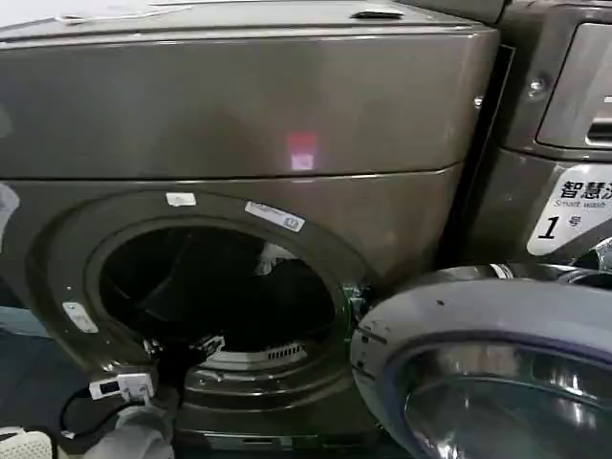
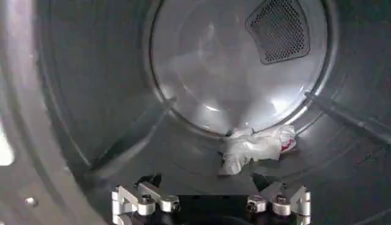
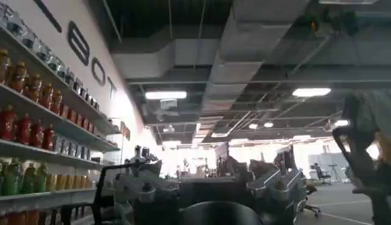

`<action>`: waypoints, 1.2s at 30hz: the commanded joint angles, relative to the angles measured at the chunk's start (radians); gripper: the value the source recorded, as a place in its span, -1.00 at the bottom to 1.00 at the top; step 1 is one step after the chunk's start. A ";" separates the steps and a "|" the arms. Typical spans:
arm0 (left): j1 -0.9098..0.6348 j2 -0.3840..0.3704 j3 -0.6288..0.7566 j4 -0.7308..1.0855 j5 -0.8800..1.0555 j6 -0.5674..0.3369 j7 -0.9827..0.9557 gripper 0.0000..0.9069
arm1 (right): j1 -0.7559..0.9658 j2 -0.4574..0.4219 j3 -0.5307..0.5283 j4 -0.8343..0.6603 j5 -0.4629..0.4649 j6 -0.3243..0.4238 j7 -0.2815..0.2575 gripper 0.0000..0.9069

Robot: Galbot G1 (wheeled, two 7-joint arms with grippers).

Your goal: Grasp the clothes from the dryer.

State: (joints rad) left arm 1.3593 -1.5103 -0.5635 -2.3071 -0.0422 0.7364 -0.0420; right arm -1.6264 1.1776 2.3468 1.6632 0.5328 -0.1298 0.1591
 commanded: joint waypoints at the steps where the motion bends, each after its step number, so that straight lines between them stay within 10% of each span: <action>1: -0.001 -0.002 0.001 -0.001 0.002 0.049 0.002 1.00 | 0.001 -0.002 0.000 -0.001 -0.001 0.000 0.000 1.00; 36: -0.002 -0.002 0.009 0.005 0.013 0.049 0.002 1.00 | -0.001 0.001 0.000 -0.008 -0.004 0.004 -0.001 1.00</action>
State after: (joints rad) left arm 1.3575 -1.5122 -0.5553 -2.3015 -0.0301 0.7364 -0.0401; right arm -1.6284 1.1776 2.3474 1.6534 0.5291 -0.1255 0.1577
